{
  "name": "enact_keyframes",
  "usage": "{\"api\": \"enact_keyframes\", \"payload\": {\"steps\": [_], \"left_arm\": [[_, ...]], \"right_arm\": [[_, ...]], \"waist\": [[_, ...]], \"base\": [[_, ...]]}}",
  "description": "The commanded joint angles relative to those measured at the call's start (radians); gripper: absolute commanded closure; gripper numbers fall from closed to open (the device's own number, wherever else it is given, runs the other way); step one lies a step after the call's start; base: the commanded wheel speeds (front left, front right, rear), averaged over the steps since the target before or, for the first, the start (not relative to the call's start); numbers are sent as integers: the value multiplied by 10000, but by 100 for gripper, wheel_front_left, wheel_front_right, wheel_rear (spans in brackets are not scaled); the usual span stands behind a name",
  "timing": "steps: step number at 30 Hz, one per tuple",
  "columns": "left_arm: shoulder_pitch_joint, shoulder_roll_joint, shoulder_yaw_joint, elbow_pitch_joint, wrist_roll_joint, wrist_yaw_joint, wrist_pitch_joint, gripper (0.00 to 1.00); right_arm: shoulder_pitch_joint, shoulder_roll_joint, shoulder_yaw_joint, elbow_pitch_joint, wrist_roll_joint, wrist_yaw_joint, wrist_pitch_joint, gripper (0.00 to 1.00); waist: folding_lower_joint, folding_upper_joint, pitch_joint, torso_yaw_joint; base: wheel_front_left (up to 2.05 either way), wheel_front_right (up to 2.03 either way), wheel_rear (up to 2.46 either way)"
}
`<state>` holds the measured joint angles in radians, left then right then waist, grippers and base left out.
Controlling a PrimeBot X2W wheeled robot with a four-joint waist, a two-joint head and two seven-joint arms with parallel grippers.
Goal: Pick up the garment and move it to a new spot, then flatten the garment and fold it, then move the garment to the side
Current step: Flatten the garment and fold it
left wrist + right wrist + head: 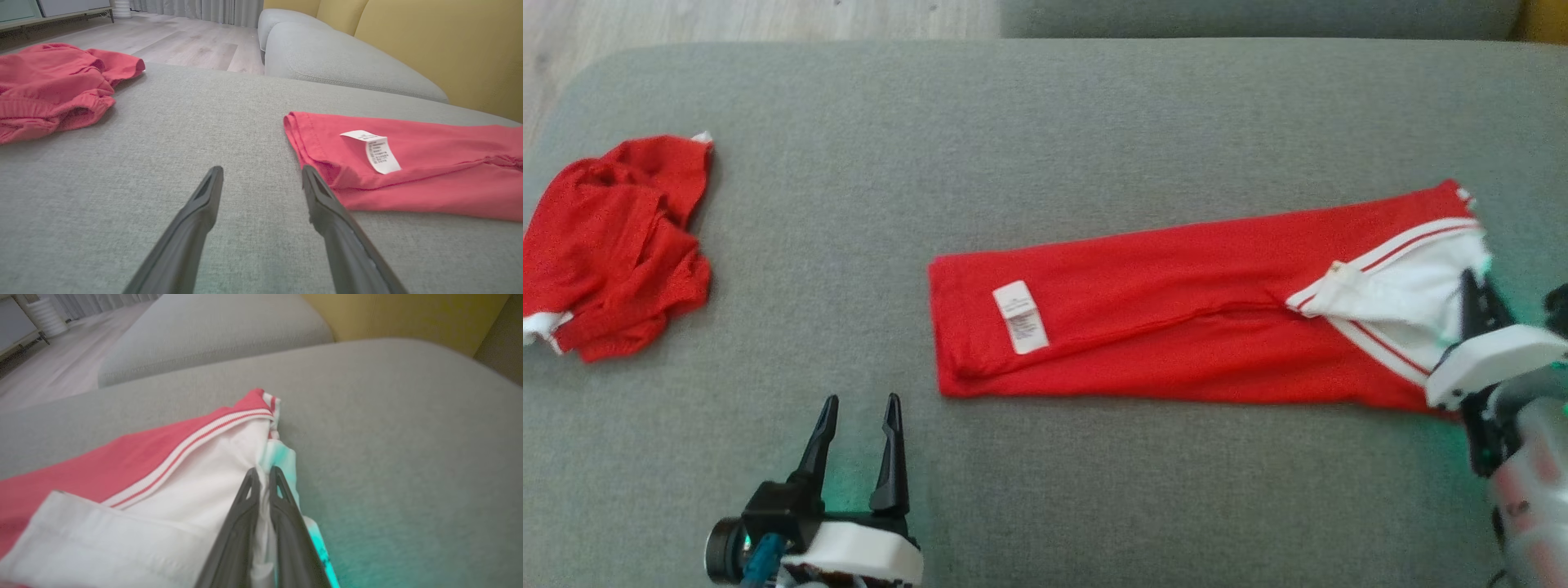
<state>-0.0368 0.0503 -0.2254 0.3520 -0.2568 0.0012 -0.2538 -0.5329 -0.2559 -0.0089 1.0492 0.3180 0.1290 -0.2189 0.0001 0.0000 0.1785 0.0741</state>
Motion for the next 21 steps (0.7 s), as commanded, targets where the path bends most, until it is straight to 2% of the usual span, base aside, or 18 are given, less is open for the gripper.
{"api": "enact_keyframes", "payload": {"steps": [1,5,10,15,19,21], "left_arm": [[-123,-1,289,-260,-77,79,-80,0],[-66,-1,122,-239,-158,70,-80,0],[-72,-1,-118,-191,-188,23,-80,0],[-149,-1,-514,-179,-173,-38,-80,0],[-123,-1,-722,-178,-142,-78,-80,0],[-77,-1,-905,-142,-91,-127,-80,0]], "right_arm": [[-20,-233,176,-540,42,17,-255,100],[58,9,786,-1916,313,17,-396,100],[529,625,2336,-4037,1040,17,-421,100],[1090,987,4091,-5466,1913,17,-183,100],[1300,1142,4817,-5871,2384,17,32,100],[1339,1287,5355,-5956,2584,17,153,100]], "waist": [[-1,0,-93,-95],[-1,0,-216,-211],[-1,0,-368,-83],[-1,0,-442,552],[-1,0,-470,1044],[-1,0,-477,1532]], "base": [[0,0,0],[0,0,0],[0,0,0],[0,0,0],[0,0,0],[0,0,0]]}}
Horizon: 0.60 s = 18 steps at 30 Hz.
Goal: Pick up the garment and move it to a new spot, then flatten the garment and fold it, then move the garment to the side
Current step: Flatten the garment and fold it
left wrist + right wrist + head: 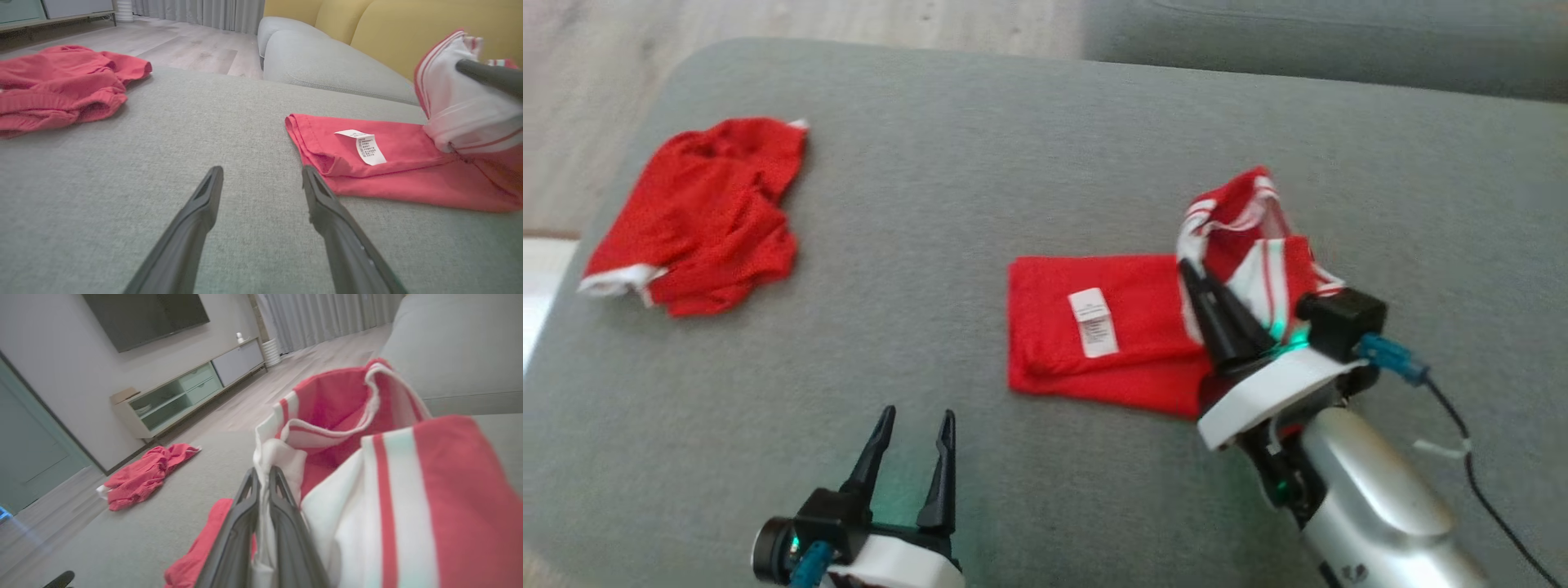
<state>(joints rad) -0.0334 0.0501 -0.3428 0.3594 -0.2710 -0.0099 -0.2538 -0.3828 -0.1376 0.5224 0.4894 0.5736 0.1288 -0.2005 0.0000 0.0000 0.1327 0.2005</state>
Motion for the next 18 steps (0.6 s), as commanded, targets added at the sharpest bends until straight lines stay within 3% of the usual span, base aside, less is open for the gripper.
{"api": "enact_keyframes", "payload": {"steps": [1,8,9,10,15,18], "left_arm": [[-93,1,230,-204,55,-23,-80,0],[-50,1,-36,-173,-11,-11,-80,0],[-50,1,-60,-173,-17,3,-80,0],[-57,1,-70,-177,-26,16,-80,0],[-171,1,144,-246,-56,118,-80,0],[-234,1,375,-341,-23,145,-80,0]], "right_arm": [[-190,155,212,-347,43,19,-1,100],[-533,579,879,333,146,19,26,97],[-572,635,944,427,207,19,23,33],[-619,679,977,468,265,19,-36,0],[-750,769,997,339,392,19,-421,0],[-683,661,445,231,62,19,-571,0]], "waist": [[0,0,-12,413],[0,0,-14,1151],[0,0,-14,1181],[0,0,-11,1197],[0,0,-70,903],[0,0,-162,513]], "base": [[0,0,0],[0,0,0],[0,0,0],[0,0,0],[0,0,0],[0,0,0]]}}
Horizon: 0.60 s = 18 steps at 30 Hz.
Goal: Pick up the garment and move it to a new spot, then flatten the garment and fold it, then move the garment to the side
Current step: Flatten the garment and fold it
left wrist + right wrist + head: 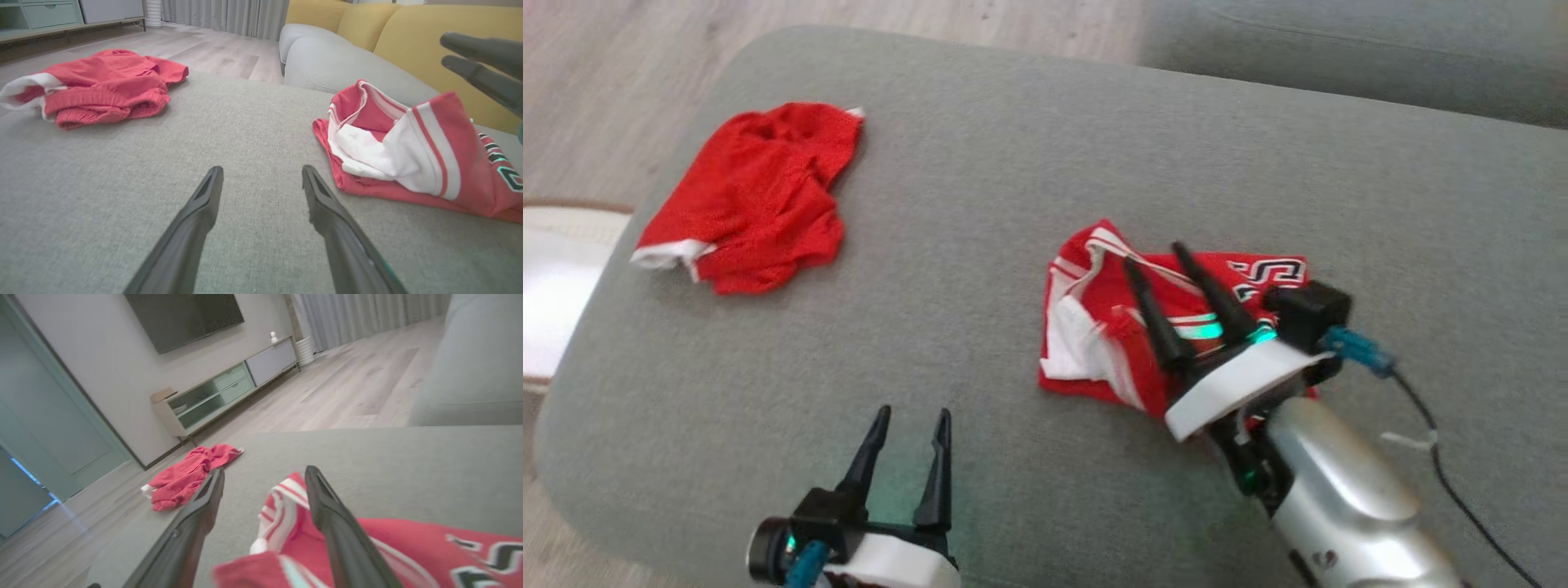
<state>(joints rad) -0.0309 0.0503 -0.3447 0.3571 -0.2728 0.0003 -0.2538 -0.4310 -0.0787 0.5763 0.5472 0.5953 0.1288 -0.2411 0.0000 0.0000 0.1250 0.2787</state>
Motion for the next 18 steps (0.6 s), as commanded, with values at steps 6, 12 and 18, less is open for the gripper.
{"api": "enact_keyframes", "payload": {"steps": [6,12,18], "left_arm": [[-467,-1,818,-429,121,45,-80,0],[-516,-1,1291,-466,300,63,-80,0],[-5,-1,1615,-475,566,74,-80,0]], "right_arm": [[674,-44,-2803,-897,-1840,19,-202,0],[1926,112,-4751,-1373,-3481,19,-204,0],[3075,254,-5559,-1684,-4432,19,-205,0]], "waist": [[0,0,-296,-1068],[0,0,-537,-1607],[0,0,-967,-1942]], "base": [[0,0,0],[0,0,0],[0,0,0]]}}
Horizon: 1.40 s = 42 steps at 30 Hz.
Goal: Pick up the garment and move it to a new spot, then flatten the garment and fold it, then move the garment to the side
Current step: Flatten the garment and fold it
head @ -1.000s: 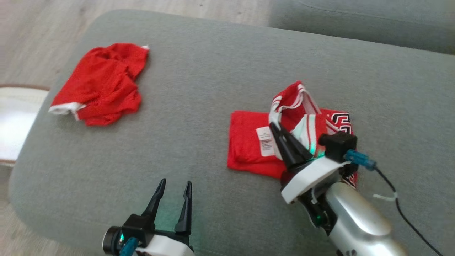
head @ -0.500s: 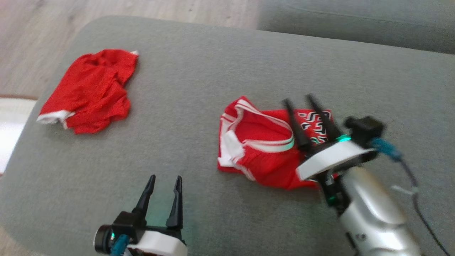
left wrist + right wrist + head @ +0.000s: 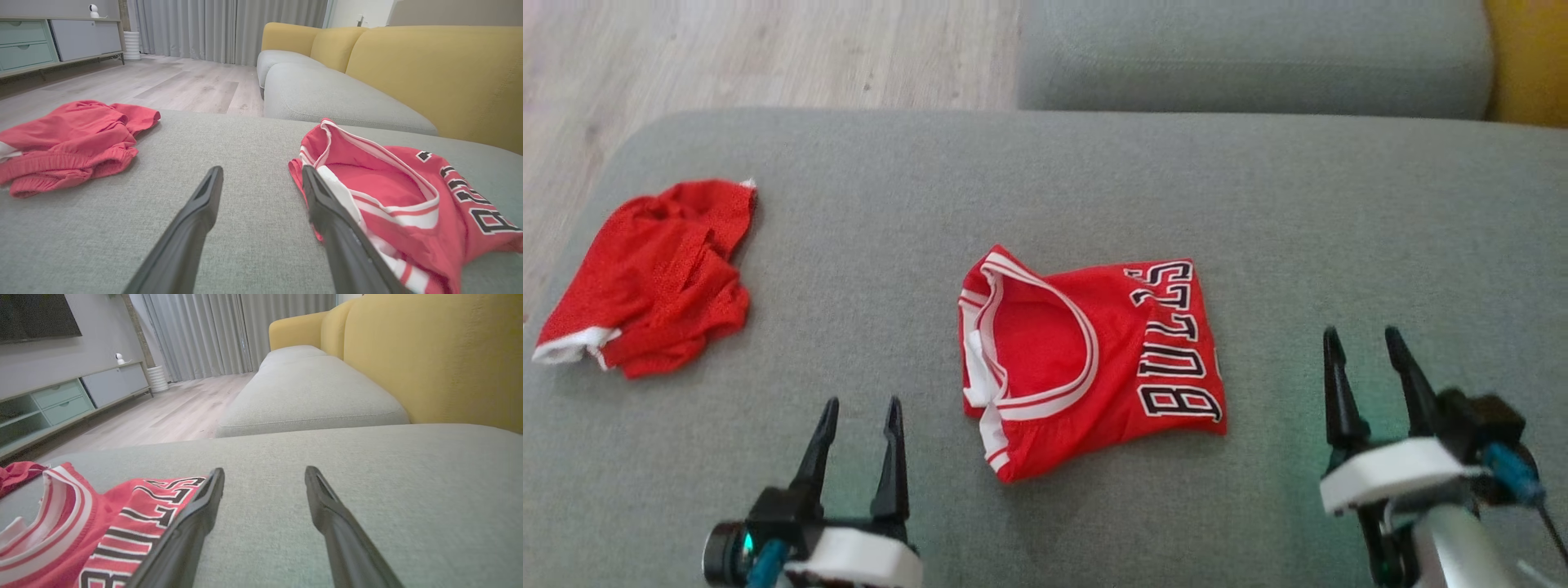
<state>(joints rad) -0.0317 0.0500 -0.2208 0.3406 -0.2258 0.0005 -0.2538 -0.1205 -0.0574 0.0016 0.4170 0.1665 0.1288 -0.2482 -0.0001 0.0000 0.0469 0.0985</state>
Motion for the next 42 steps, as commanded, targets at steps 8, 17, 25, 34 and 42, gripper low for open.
{"api": "enact_keyframes", "payload": {"steps": [8,17,25,34,42], "left_arm": [[896,3,515,-403,173,120,-80,0],[933,3,437,-388,241,56,-80,0],[799,3,83,-372,135,-14,-80,0],[491,3,-357,-322,50,-30,-80,0],[407,3,-446,-343,-20,3,-80,0]], "right_arm": [[1060,68,206,-503,62,19,-135,0],[980,70,523,-356,339,19,-135,0],[-125,71,1688,941,980,19,-95,0],[-2181,71,2009,3126,848,19,-9,0],[-2798,72,1894,4155,531,19,-92,0]], "waist": [[1,0,-522,-423],[1,0,-497,-427],[1,0,-115,2],[1,0,376,850],[1,0,589,1112]], "base": [[0,0,0],[0,0,0],[0,0,0],[0,0,0],[0,0,0]]}}
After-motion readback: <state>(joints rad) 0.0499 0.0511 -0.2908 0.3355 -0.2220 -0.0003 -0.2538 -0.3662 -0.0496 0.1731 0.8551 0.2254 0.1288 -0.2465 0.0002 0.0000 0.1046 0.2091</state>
